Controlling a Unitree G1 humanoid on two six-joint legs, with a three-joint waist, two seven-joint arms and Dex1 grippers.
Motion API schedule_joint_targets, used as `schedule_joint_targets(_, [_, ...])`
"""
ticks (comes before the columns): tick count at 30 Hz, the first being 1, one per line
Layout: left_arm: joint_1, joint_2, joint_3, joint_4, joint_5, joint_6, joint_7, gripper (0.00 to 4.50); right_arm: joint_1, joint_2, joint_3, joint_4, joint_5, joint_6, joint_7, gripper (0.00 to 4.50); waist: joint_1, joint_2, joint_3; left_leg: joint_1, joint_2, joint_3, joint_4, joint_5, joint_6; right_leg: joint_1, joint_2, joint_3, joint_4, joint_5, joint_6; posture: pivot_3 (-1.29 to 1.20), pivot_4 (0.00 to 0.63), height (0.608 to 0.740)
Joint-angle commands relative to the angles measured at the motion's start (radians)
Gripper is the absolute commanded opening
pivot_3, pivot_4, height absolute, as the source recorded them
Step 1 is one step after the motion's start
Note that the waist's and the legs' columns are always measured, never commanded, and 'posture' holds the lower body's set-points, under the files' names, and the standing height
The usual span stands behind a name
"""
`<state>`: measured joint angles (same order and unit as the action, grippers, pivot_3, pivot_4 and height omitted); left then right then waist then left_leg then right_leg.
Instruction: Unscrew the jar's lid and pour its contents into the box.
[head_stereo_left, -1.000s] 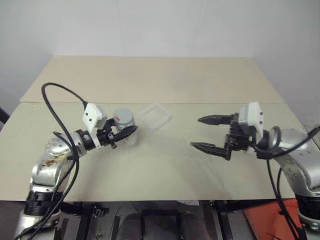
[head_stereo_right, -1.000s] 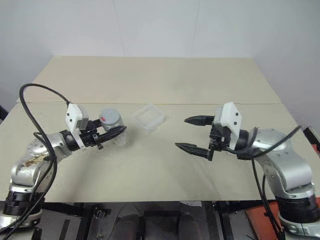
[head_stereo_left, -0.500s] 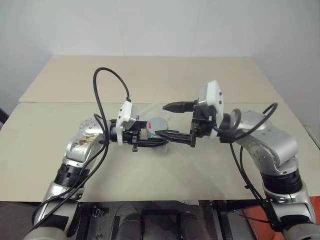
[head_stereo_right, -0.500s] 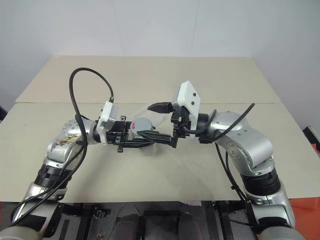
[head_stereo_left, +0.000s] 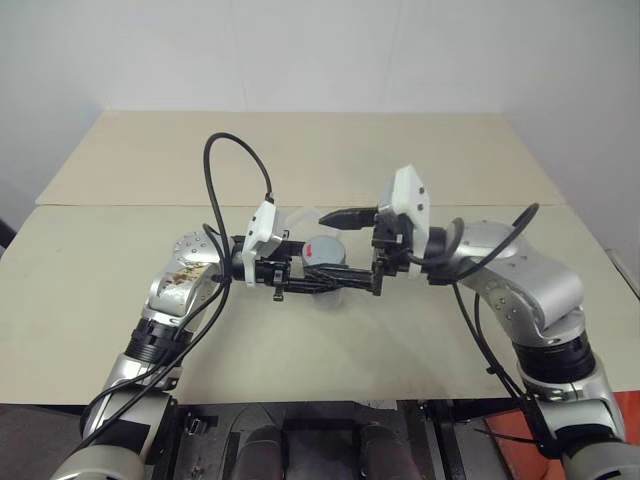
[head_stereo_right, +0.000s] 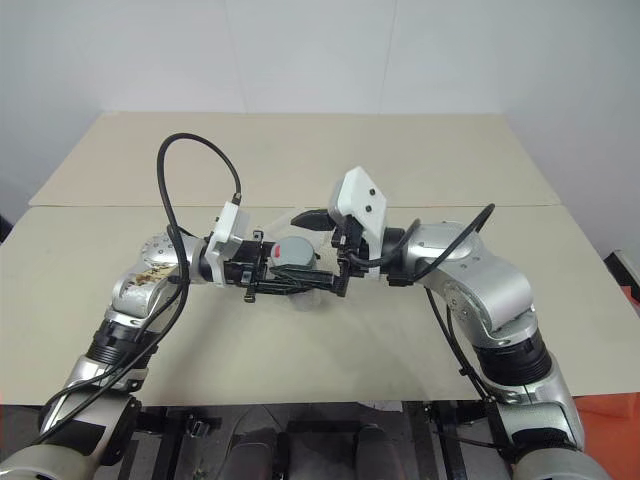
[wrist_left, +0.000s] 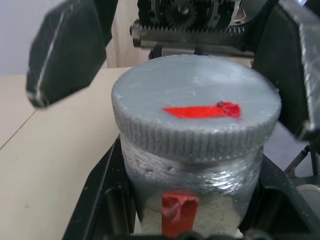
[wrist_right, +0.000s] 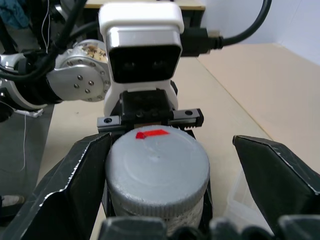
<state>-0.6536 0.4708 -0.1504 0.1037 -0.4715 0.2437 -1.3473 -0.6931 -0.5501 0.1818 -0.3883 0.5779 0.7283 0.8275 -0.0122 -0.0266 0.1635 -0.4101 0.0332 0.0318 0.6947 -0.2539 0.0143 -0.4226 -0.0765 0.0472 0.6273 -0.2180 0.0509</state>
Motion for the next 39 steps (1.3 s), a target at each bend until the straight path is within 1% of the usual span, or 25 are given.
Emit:
schedule_joint_targets(1, [-0.020, 0.005, 0.021, -0.016, -0.005, -0.014, -0.011, 2.06, -0.031, 0.004, -0.010, 0.005, -0.018, -0.014, 0.001, 3.29, 0.000, 0.000, 0.000, 0.000, 0.000, 0.000, 0.000, 0.000, 0.000, 0.000, 0.000, 0.000, 0.000, 0.000, 0.000, 0.00, 0.150, 0.740])
schedule_joint_targets(2, [-0.020, 0.007, 0.022, -0.016, -0.006, -0.014, -0.012, 2.06, -0.033, 0.005, -0.011, 0.010, -0.021, -0.015, 0.002, 2.95, 0.000, 0.000, 0.000, 0.000, 0.000, 0.000, 0.000, 0.000, 0.000, 0.000, 0.000, 0.000, 0.000, 0.000, 0.000, 0.00, 0.150, 0.740])
schedule_joint_targets(3, [-0.021, 0.008, 0.023, -0.016, -0.005, -0.014, -0.012, 2.06, -0.035, 0.006, -0.013, 0.016, -0.023, -0.017, 0.003, 2.78, 0.000, 0.000, 0.000, 0.000, 0.000, 0.000, 0.000, 0.000, 0.000, 0.000, 0.000, 0.000, 0.000, 0.000, 0.000, 0.00, 0.150, 0.740])
schedule_joint_targets(8, [-0.022, 0.014, 0.021, -0.013, -0.002, -0.022, -0.030, 2.06, -0.038, 0.015, -0.032, 0.032, -0.010, -0.036, 0.028, 2.77, 0.000, 0.000, 0.000, 0.000, 0.000, 0.000, 0.000, 0.000, 0.000, 0.000, 0.000, 0.000, 0.000, 0.000, 0.000, 0.00, 0.150, 0.740])
schedule_joint_targets(11, [-0.023, 0.015, 0.015, -0.012, -0.007, -0.051, -0.072, 2.06, -0.028, 0.016, -0.043, 0.060, 0.018, -0.088, 0.114, 2.77, 0.000, 0.000, 0.000, 0.000, 0.000, 0.000, 0.000, 0.000, 0.000, 0.000, 0.000, 0.000, 0.000, 0.000, 0.000, 0.00, 0.150, 0.740])
schedule_joint_targets(13, [-0.032, 0.021, 0.012, -0.019, -0.035, -0.043, -0.134, 2.06, -0.036, 0.012, -0.039, 0.110, 0.034, -0.141, 0.216, 2.77, 0.000, 0.000, 0.000, 0.000, 0.000, 0.000, 0.000, 0.000, 0.000, 0.000, 0.000, 0.000, 0.000, 0.000, 0.000, 0.00, 0.150, 0.740])
schedule_joint_targets(17, [-0.065, 0.030, -0.005, -0.029, -0.087, -0.012, -0.251, 2.06, -0.098, 0.012, 0.007, 0.270, 0.025, -0.308, 0.513, 2.77, -0.001, 0.000, 0.000, 0.000, 0.000, 0.000, 0.000, 0.000, 0.000, 0.001, 0.000, 0.000, 0.000, 0.000, 0.000, 0.00, 0.150, 0.740])
schedule_joint_targets(20, [-0.085, 0.063, -0.068, -0.047, -0.137, -0.019, -0.267, 2.06, -0.180, 0.036, 0.056, 0.432, 0.018, -0.389, 0.727, 2.77, -0.004, 0.000, 0.000, 0.001, 0.000, 0.000, 0.000, 0.000, 0.000, 0.000, 0.001, 0.000, 0.000, 0.000, 0.000, 0.00, 0.150, 0.740])
schedule_joint_targets(22, [-0.094, 0.072, -0.096, -0.053, -0.155, -0.028, -0.267, 2.06, -0.224, 0.043, 0.095, 0.518, 0.032, -0.434, 0.783, 2.77, -0.005, 0.001, 0.000, 0.001, 0.001, 0.000, 0.000, 0.000, 0.000, 0.001, 0.001, 0.000, 0.000, 0.000, 0.000, 0.00, 0.150, 0.740])
schedule_joint_targets(25, [-0.099, 0.073, -0.111, -0.059, -0.162, -0.034, -0.267, 2.06, -0.273, 0.049, 0.162, 0.614, 0.043, -0.512, 0.787, 2.77, -0.006, 0.001, 0.001, 0.001, 0.001, 0.000, 0.000, 0.000, 0.000, 0.000, 0.001, 0.000, 0.001, 0.000, 0.000, 0.00, 0.150, 0.740])
schedule_joint_targets(28, [-0.089, 0.072, -0.097, -0.062, -0.148, -0.036, -0.267, 2.06, -0.295, 0.068, 0.173, 0.667, 0.031, -0.558, 0.787, 2.77, -0.005, 0.001, 0.001, 0.000, 0.001, 0.000, 0.000, 0.000, 0.000, -0.001, 0.001, 0.000, 0.002, 0.000, 0.000, 0.00, 0.150, 0.740])
schedule_joint_targets(30, [-0.077, 0.068, -0.077, -0.064, -0.130, -0.038, -0.267, 2.06, -0.296, 0.080, 0.156, 0.681, 0.017, -0.572, 0.787, 3.50, -0.003, 0.001, 0.001, 0.000, 0.001, 0.000, 0.000, 0.000, 0.000, 0.000, 0.000, 0.000, 0.002, 0.000, 0.000, 0.00, 0.150, 0.740])
schedule_joint_targets(31, [-0.069, 0.067, -0.066, -0.067, -0.122, -0.038, -0.255, 2.06, -0.293, 0.084, 0.146, 0.683, 0.009, -0.574, 0.785, 3.70, -0.001, 0.001, 0.001, 0.000, 0.001, 0.000, 0.000, 0.000, 0.000, 0.000, 0.000, 0.000, 0.002, 0.000, 0.000, 0.00, 0.150, 0.740])
schedule_joint_targets(33, [-0.061, 0.072, -0.040, -0.062, -0.117, -0.028, -0.235, 2.06, -0.283, 0.082, 0.130, 0.671, -0.012, -0.575, 0.751, 4.40, 0.001, 0.001, 0.001, 0.000, 0.001, 0.000, 0.000, 0.000, 0.000, 0.000, 0.000, -0.001, 0.002, 0.000, 0.000, 0.00, 0.150, 0.740])
schedule_joint_targets(34, [-0.056, 0.078, -0.025, -0.058, -0.113, -0.025, -0.225, 2.06, -0.273, 0.080, 0.119, 0.658, -0.018, -0.570, 0.731, 4.46, 0.001, 0.001, 0.001, 0.000, 0.001, 0.000, 0.000, 0.000, 0.000, 0.000, 0.000, -0.001, 0.003, 0.000, 0.000, 0.00, 0.150, 0.740])
schedule_joint_targets(39, [-0.014, 0.123, 0.048, -0.049, -0.110, 0.003, -0.185, 2.06, -0.188, 0.035, 0.019, 0.517, -0.022, -0.491, 0.579, 4.46, 0.000, 0.001, 0.001, -0.001, 0.001, -0.001, 0.000, 0.000, 0.000, -0.001, 0.000, -0.001, 0.003, 0.000, 0.000, 0.00, 0.150, 0.740])
